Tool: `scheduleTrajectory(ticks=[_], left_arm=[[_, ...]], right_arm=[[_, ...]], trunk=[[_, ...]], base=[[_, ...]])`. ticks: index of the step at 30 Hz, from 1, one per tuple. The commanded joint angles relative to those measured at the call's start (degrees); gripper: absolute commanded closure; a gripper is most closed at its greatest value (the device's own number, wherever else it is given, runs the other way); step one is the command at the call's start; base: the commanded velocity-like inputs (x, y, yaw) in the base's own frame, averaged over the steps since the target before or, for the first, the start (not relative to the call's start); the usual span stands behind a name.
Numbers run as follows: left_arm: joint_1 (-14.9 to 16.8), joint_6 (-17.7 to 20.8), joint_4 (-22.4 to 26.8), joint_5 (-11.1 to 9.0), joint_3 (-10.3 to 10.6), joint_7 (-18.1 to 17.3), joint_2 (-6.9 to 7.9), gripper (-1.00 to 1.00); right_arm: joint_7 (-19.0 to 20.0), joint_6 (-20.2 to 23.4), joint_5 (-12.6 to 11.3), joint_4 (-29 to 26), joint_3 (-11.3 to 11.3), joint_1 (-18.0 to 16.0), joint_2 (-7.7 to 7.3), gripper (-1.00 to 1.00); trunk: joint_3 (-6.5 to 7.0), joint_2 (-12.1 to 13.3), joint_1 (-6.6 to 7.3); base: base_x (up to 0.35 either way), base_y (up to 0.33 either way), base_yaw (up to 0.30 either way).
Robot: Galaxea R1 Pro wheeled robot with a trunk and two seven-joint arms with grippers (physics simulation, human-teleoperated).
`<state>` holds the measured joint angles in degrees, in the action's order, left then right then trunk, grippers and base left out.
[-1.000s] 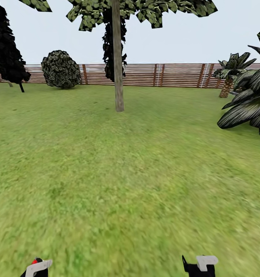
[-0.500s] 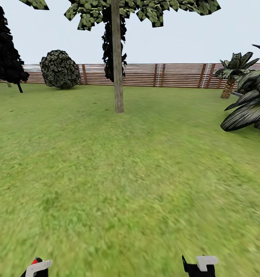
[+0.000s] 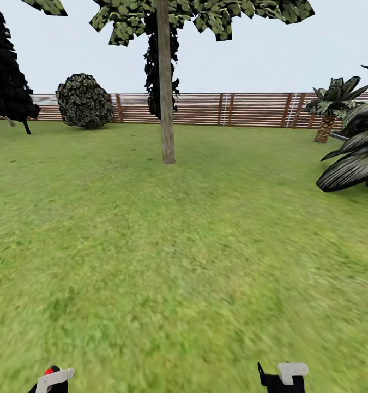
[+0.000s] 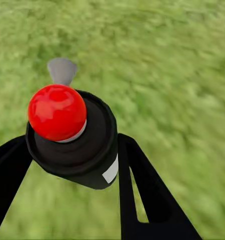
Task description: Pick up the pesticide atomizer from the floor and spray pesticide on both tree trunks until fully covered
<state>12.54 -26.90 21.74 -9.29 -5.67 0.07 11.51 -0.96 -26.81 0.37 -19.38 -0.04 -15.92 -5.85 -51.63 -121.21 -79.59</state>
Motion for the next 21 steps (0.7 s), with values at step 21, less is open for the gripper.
scheduleTrajectory(ticks=[21], left_arm=[[0.0, -0.2, 0.0, -0.3, 0.0, 0.0, 0.01, 1.0]], right_arm=[[-0.1, -0.2, 0.0, 0.0, 0.0, 0.0, 0.0, -1.0]], trunk=[[-0.05, 0.0, -0.03]], base=[[0.338, 0.0, 0.0]])
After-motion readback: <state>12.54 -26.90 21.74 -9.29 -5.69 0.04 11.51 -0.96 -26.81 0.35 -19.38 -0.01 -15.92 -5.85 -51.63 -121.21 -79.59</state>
